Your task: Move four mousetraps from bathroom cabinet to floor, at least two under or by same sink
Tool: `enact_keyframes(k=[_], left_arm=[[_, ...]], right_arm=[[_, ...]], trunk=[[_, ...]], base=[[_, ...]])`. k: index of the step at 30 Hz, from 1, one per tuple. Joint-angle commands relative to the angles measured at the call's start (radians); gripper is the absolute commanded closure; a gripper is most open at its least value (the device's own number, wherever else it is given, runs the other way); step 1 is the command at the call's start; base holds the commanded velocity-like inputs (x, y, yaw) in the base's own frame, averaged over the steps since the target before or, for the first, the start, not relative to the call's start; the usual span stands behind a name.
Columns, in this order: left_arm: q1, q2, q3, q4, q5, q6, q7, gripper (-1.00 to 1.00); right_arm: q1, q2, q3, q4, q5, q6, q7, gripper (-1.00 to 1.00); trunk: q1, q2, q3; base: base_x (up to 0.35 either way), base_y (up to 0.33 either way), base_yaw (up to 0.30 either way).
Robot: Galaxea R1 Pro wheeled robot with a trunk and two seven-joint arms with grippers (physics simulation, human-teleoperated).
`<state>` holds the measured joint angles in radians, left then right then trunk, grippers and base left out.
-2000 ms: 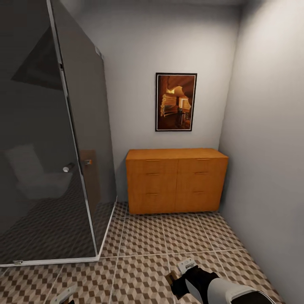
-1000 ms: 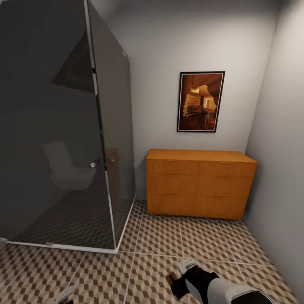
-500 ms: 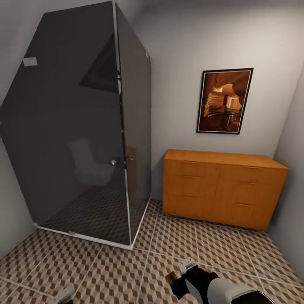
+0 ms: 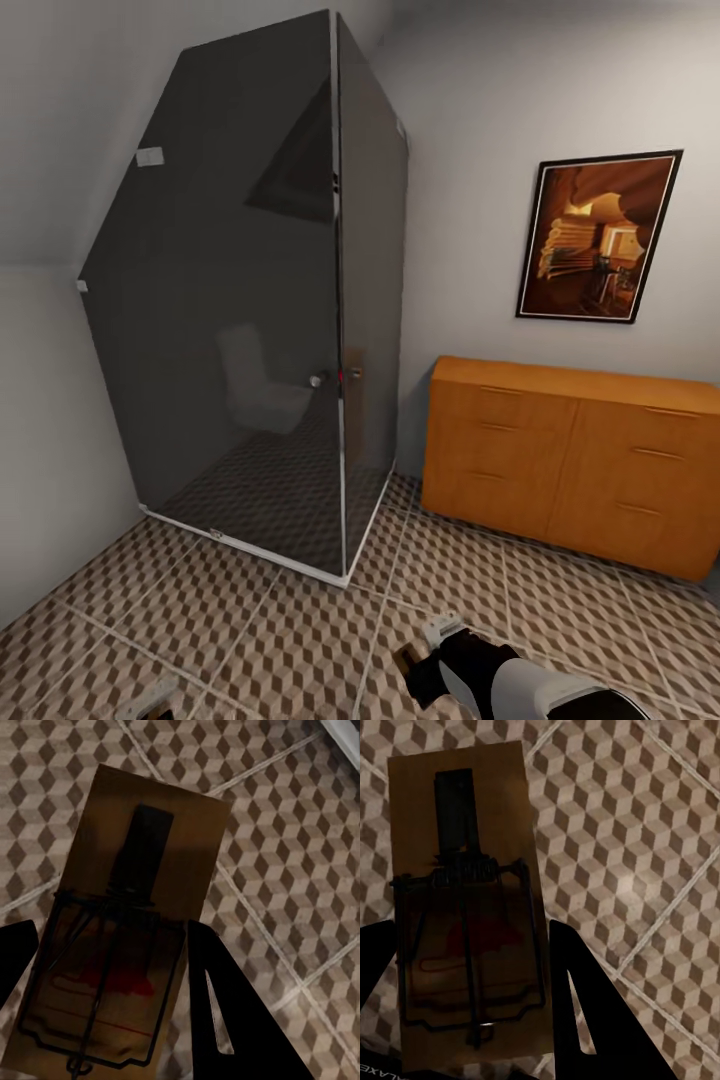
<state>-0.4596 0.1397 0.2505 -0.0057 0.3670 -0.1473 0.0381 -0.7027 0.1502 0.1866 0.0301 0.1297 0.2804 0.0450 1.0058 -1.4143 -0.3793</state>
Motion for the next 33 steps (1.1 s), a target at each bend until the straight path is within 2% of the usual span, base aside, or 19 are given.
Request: enact_keyframes(k=[1, 33], left_arm=[[-0.001, 0.000, 0.003, 0.001, 0.001, -0.003, 0.000, 1.00], [-0.001, 0.000, 0.001, 0.001, 0.001, -0.003, 0.000, 1.00]], right_arm=[[-0.001, 0.000, 0.004, 0.002, 0.007, 0.002, 0.006, 1.00], [-0.001, -0.001, 0.004, 0.002, 0.005, 0.002, 0.006, 1.00]], trunk=[[0.000, -0.001, -0.001], [0.000, -0.001, -0.001]], base=[[0.000, 0.000, 0.283], [0.000, 0.000, 0.283]])
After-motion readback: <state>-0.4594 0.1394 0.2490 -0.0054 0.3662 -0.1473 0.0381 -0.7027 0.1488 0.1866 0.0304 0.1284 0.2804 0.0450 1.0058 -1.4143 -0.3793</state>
